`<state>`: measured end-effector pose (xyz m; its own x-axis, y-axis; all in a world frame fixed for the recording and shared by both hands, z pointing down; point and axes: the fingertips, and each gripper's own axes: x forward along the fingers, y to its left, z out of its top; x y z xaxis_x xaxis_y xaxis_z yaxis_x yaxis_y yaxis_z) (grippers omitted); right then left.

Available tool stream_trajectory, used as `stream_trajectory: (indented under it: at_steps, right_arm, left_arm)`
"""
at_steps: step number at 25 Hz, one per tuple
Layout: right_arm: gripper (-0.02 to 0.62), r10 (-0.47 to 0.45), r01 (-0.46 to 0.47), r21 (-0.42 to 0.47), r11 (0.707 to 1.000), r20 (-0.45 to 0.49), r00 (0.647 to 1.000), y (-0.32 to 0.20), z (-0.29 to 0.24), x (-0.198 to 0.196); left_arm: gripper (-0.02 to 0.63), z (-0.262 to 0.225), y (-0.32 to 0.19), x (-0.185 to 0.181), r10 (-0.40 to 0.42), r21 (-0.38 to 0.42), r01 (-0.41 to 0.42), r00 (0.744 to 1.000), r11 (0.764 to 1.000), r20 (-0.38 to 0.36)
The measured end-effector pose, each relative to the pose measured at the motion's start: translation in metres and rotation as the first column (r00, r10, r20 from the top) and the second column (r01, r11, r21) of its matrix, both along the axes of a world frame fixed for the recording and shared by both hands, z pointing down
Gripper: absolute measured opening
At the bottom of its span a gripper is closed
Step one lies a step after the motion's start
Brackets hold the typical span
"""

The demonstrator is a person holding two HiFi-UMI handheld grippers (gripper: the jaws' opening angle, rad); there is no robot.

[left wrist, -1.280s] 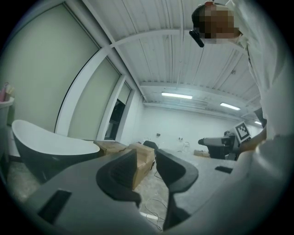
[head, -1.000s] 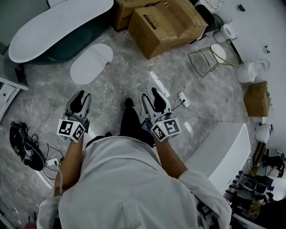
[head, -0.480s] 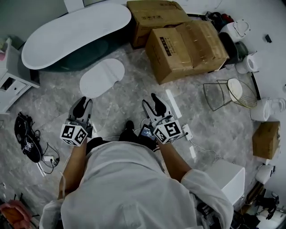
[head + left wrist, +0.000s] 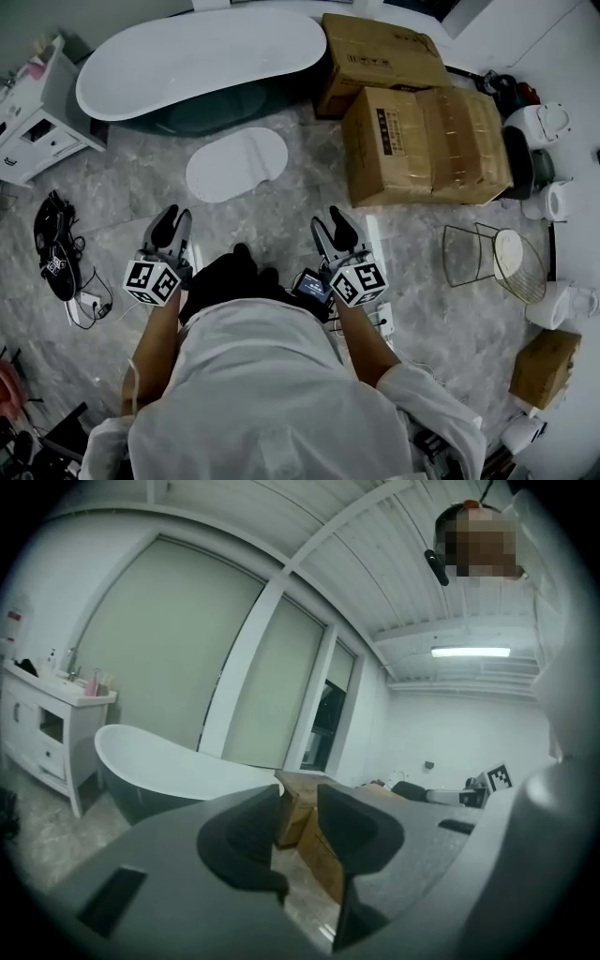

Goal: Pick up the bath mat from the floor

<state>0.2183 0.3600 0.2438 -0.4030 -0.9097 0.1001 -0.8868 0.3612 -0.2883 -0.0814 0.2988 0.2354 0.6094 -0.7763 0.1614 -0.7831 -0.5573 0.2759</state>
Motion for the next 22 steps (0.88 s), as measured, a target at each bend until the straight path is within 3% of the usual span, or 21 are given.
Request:
stream_trajectory:
  at_steps: [6, 11, 17, 19, 22]
  right_arm:
    - [0.209, -0.11, 0.109, -0.034, 0.993, -0.033, 0.993, -0.064, 0.006, -0.017]
    - [0.21, -0.148, 0.142, -0.077, 0.987, -0.083, 0.985, -0.124, 0.016, -0.025]
    - [0.219, -0.205, 0.185, -0.159, 0.97, -0.124, 0.971, -0.215, 0.035, -0.032]
    - [0.221, -0.222, 0.192, -0.214, 0.958, -0.126, 0.967, -0.243, 0.051, -0.029]
    - [0.252, -0.255, 0.204, -0.349, 0.915, -0.108, 0.961, -0.283, 0.095, -0.026]
  left_arm:
    - [0.129, 0.018, -0.039, -0.026, -0.121, -0.009, 0.121, 0.992, 0.993, -0.028]
    - [0.129, 0.055, -0.087, -0.042, -0.14, -0.022, 0.142, 0.988, 0.99, 0.068]
    - [0.129, 0.095, -0.173, -0.069, -0.228, -0.112, 0.229, 0.973, 0.967, 0.026]
    - [0.129, 0.113, -0.197, -0.074, -0.234, -0.153, 0.236, 0.972, 0.96, 0.032]
    - [0.13, 0.142, -0.231, -0.081, -0.231, -0.213, 0.236, 0.972, 0.948, 0.05]
